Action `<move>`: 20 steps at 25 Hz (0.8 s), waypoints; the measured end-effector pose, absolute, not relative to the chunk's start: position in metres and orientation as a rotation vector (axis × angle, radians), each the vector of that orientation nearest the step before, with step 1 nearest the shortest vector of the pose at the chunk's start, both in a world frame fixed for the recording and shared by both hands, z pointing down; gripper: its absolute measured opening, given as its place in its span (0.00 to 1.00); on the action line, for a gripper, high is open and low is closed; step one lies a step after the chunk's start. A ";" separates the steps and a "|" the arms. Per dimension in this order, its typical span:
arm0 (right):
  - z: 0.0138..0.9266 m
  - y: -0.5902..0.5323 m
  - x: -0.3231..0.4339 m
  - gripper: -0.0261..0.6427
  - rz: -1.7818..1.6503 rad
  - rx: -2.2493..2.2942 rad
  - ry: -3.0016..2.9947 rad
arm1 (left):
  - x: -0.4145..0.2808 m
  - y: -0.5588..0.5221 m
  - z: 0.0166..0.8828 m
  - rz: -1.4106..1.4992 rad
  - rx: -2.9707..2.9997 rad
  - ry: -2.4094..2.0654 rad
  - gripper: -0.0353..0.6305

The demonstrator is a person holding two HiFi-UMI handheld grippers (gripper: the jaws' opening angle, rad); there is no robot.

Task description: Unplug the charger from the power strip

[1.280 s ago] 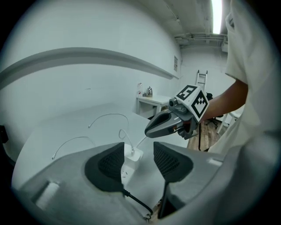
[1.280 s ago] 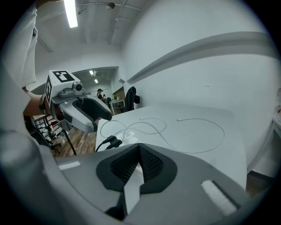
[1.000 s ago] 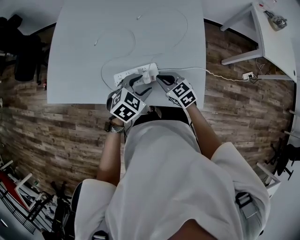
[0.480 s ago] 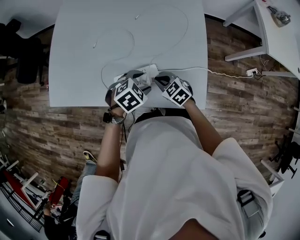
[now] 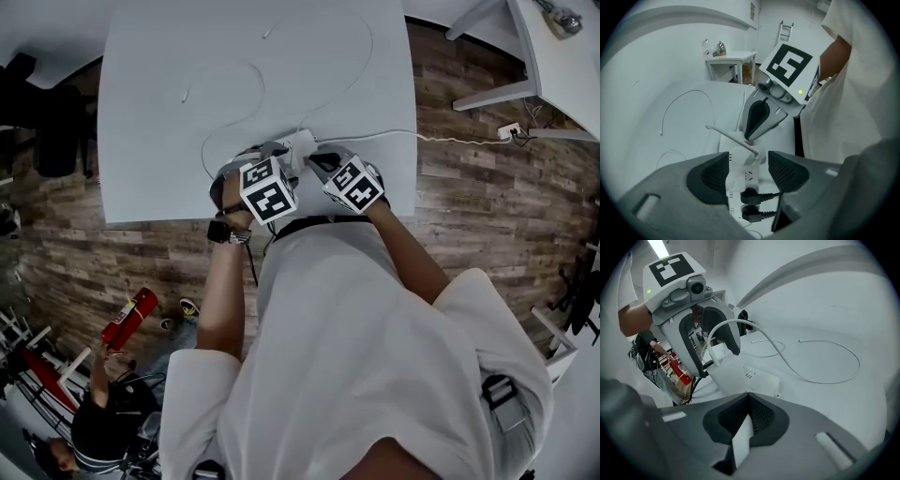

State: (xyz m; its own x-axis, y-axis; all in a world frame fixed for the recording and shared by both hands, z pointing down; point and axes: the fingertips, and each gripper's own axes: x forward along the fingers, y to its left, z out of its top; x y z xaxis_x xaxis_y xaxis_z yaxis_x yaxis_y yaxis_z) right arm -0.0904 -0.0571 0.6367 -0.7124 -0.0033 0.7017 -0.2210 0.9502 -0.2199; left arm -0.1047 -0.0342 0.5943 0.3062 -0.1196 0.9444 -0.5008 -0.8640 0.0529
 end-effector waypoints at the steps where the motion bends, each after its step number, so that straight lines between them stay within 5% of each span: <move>1: 0.636 -0.058 -0.091 0.04 0.355 0.150 -2.330 | -0.106 -0.035 0.596 1.599 2.239 -0.542 0.45; 20: 0.637 -0.062 -0.098 0.04 0.371 0.158 -2.348 | -0.103 -0.032 0.605 1.690 2.231 -0.576 0.41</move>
